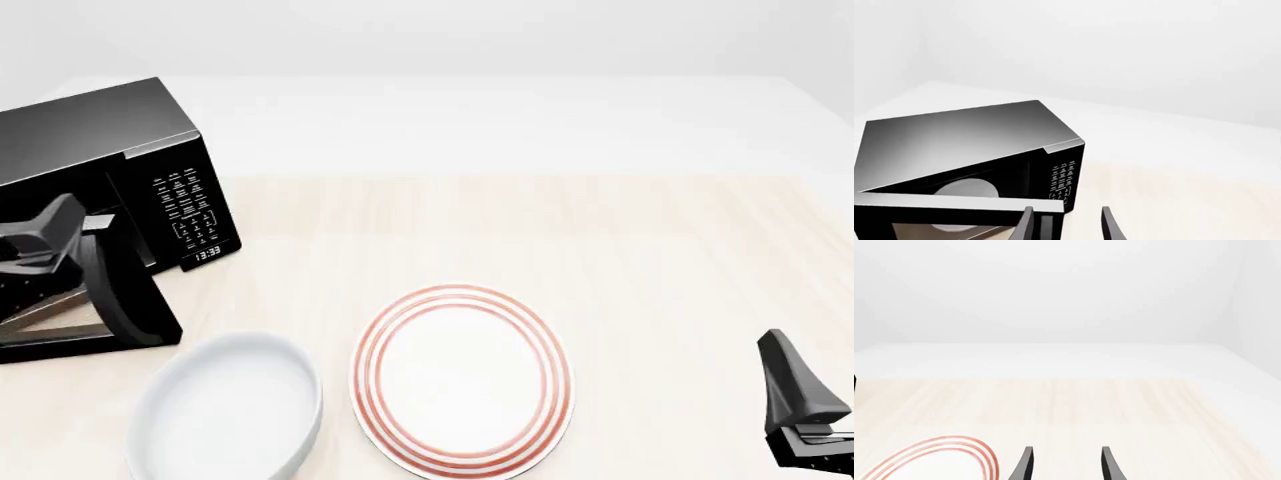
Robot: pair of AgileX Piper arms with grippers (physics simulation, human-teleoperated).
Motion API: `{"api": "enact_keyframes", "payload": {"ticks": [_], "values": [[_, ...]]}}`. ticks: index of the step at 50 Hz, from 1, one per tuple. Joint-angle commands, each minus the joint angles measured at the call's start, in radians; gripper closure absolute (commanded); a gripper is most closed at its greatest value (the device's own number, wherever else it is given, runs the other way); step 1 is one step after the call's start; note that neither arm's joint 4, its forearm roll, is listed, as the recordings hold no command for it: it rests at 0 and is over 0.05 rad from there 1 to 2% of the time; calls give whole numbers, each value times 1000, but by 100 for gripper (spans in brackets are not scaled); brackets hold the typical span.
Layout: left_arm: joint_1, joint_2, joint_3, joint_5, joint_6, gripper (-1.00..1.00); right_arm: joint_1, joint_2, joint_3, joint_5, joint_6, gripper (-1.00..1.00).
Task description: Open the microwave.
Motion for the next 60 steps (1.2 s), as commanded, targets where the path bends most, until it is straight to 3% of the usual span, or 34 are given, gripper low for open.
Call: {"api": "enact_keyframes", "payload": {"ticks": [1,3,5,6,8,19,35,40,44,60], "values": [[-9,-1,-19,20,10,-100,0,0,0,0,0,-100],[-8,-11,-70,82,14,-100,0,0,0,0,0,-100],[-6,-4,-55,62,17,-100,0,0,0,0,0,-100],[-5,-24,-121,147,19,-100,0,0,0,0,0,-100],[-7,-2,-82,89,21,-100,0,0,0,0,0,-100],[-27,70,-182,145,24,-100,0,0,0,0,0,-100],[-20,215,-407,327,53,-100,0,0,0,0,0,-100],[-63,268,-471,368,52,-100,0,0,0,0,0,-100],[-61,287,-491,403,22,-100,0,0,0,0,0,-100],[-5,316,-560,568,36,-100,0,0,0,0,0,-100]]}}
